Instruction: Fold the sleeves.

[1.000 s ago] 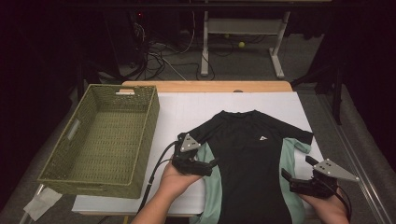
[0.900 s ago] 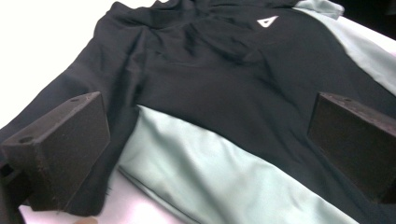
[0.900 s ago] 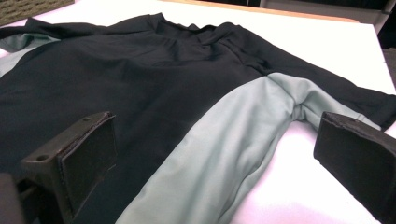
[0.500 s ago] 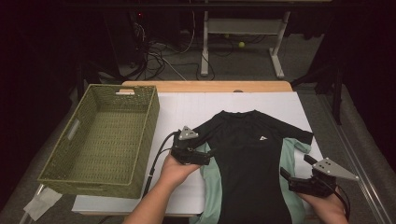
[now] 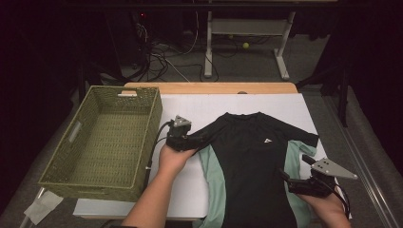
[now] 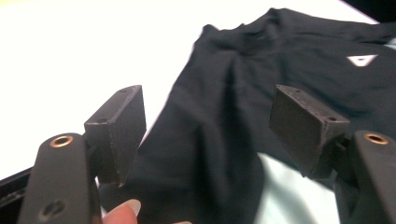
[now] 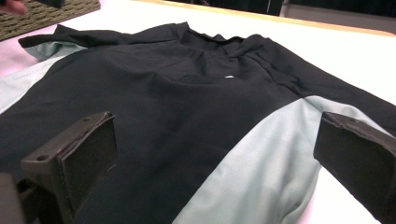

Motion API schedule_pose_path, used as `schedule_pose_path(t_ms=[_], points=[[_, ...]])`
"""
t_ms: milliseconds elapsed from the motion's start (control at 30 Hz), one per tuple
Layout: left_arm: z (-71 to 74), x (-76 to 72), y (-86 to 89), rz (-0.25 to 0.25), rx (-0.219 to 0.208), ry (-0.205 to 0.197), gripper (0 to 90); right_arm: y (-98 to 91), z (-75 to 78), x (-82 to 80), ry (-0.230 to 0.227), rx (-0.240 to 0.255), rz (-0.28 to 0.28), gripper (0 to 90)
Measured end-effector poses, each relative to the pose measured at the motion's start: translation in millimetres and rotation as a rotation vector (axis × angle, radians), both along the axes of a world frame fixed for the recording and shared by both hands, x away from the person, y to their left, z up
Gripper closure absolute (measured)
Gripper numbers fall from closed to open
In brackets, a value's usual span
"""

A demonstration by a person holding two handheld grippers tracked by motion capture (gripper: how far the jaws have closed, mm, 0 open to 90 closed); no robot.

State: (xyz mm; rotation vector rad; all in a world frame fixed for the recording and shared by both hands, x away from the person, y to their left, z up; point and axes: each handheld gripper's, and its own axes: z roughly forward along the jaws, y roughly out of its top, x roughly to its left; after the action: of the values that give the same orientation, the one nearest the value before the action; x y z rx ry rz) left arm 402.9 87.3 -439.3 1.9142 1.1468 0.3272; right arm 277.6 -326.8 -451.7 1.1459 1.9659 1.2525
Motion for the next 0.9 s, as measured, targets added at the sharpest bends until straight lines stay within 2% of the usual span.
schedule_pose_path(t_ms=[100, 233, 333, 433, 467, 533, 600, 700, 833, 900], points=[[-8.4, 6.7, 1.5, 0.013, 0.058, 0.023, 28.7, -0.5, -0.3, 0.2, 0.003, 0.001, 0.003, 0.0], [-16.4, 9.7, 4.5, 0.025, 0.087, 0.052, 32.4, 0.6, 1.1, -0.3, -0.002, 0.000, 0.007, 0.0], [-20.5, 10.1, 6.3, 0.036, 0.124, 0.068, 32.5, 3.1, 0.7, 0.9, -0.001, -0.006, 0.015, 0.0], [-24.0, 10.8, 8.9, 0.048, 0.136, 0.091, 32.8, 5.3, 0.1, 1.3, 0.000, -0.009, 0.022, 0.0], [-25.8, 10.4, 8.7, 0.050, 0.152, 0.096, 36.4, 5.6, 0.1, 1.1, 0.000, -0.011, 0.023, 0.0], [-28.0, 9.8, 9.4, 0.051, 0.152, 0.108, 37.5, 6.1, 0.4, 0.2, -0.002, -0.012, 0.024, 0.0], [-30.7, 8.4, 10.4, 0.057, 0.152, 0.115, 44.5, 6.1, 0.5, -0.2, -0.001, -0.011, 0.023, 0.0], [-33.6, 4.8, 12.2, 0.074, 0.156, 0.105, 55.4, 6.1, 0.5, 0.2, 0.000, -0.009, 0.023, 0.0], [-33.5, 2.2, 15.6, 0.088, 0.122, 0.120, 72.6, 6.9, 0.0, -0.1, 0.004, -0.010, 0.025, 0.0], [-32.3, -0.3, 13.3, 0.089, 0.134, 0.105, 77.8, 6.9, -0.4, -0.3, 0.006, -0.010, 0.025, 0.0]])
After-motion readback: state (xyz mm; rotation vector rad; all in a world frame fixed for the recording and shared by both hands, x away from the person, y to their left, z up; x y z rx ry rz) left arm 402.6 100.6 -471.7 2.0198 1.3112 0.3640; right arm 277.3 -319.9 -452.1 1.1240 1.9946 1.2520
